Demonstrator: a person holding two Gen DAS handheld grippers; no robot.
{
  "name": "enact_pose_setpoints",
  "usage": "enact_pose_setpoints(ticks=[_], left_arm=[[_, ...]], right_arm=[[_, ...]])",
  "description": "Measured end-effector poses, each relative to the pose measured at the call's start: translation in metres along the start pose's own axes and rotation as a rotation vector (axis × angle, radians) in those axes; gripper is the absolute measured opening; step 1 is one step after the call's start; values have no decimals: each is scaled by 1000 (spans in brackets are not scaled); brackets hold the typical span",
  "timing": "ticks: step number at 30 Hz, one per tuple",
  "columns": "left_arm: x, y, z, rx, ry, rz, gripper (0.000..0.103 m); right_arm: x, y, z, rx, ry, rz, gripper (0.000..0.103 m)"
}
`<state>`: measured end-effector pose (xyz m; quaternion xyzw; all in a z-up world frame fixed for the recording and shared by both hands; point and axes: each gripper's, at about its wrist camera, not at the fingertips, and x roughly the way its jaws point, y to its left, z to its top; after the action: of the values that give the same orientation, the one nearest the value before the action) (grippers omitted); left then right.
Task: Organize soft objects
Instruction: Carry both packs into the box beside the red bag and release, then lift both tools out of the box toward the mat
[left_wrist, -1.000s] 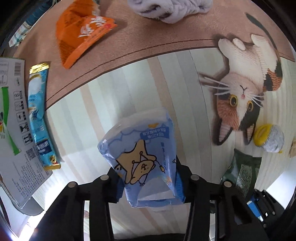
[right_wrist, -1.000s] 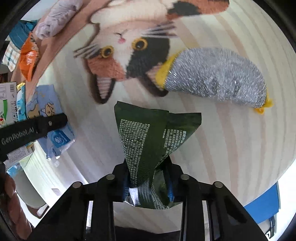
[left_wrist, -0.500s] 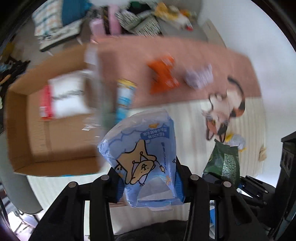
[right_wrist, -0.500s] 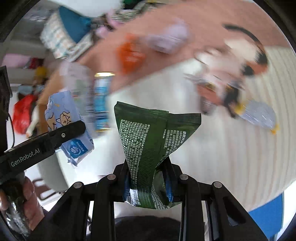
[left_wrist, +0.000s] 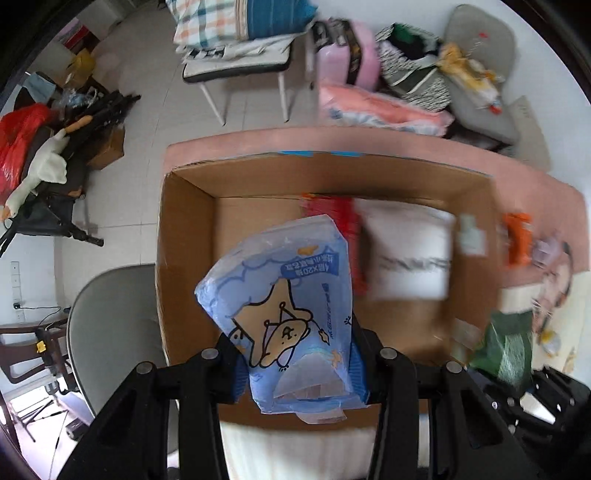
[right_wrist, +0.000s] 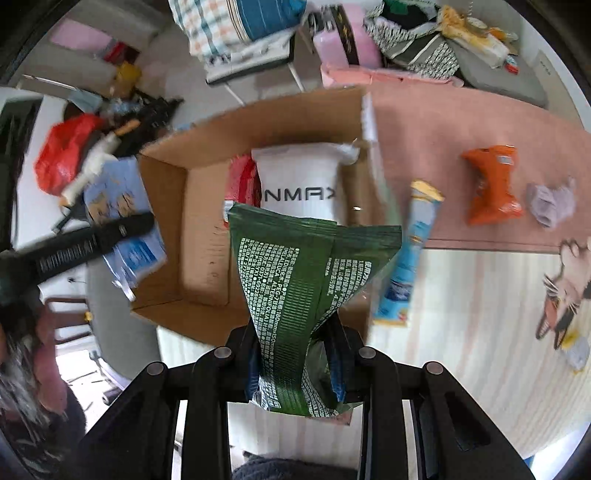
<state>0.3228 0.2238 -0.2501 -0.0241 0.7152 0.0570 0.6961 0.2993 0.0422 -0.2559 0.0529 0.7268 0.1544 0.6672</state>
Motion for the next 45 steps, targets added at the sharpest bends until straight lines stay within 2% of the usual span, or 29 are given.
enact_pose_setpoints(ticks=[5,10,15,17,18,20,22,24,25,26,27,28,30,31,32,37,45], left_arm=[[60,22,39,5,87,9,40],[96,28,58,20,145,19,40],[111,28,69,35,173,20,46],[114,28,70,33,193,11,48],[113,29,70,28,200,5,49],[110,31,70,13,206,-8,54],[104,34,70,4,195,-22,68],[96,35,69,7,173,-30,77],[90,35,68,9,161,-30,91],[87,36,67,11,152,-27,97],[82,37,65,13,142,-25,99],[74,38,62,11,129,-26,99],[67,40,58,9,117,-32,99],[61,41,54,7,107,-36,99],[57,41,51,4,98,-40,99],[28,40,22,-1,38,-43,100],[-10,36,-45,6,-33,-29,100]], right_arm=[[48,7,14,4,71,-90,31],[82,7,20,0,127,-135,31],[105,9,21,-9,171,-163,32],[113,9,20,-4,196,-165,36],[115,9,21,-5,202,-161,39],[112,11,20,-5,200,-139,55],[108,16,20,-11,198,-131,63],[100,21,19,-11,179,-130,71],[95,23,19,-12,169,-141,82],[92,25,18,-13,161,-149,87],[88,27,17,-13,148,-154,87],[83,28,16,-10,139,-162,87],[75,30,12,-11,111,-185,94],[72,32,10,-14,100,-190,101],[66,32,7,-15,81,-201,103],[46,33,4,-12,39,-197,103],[13,34,-26,-36,-53,-213,103]])
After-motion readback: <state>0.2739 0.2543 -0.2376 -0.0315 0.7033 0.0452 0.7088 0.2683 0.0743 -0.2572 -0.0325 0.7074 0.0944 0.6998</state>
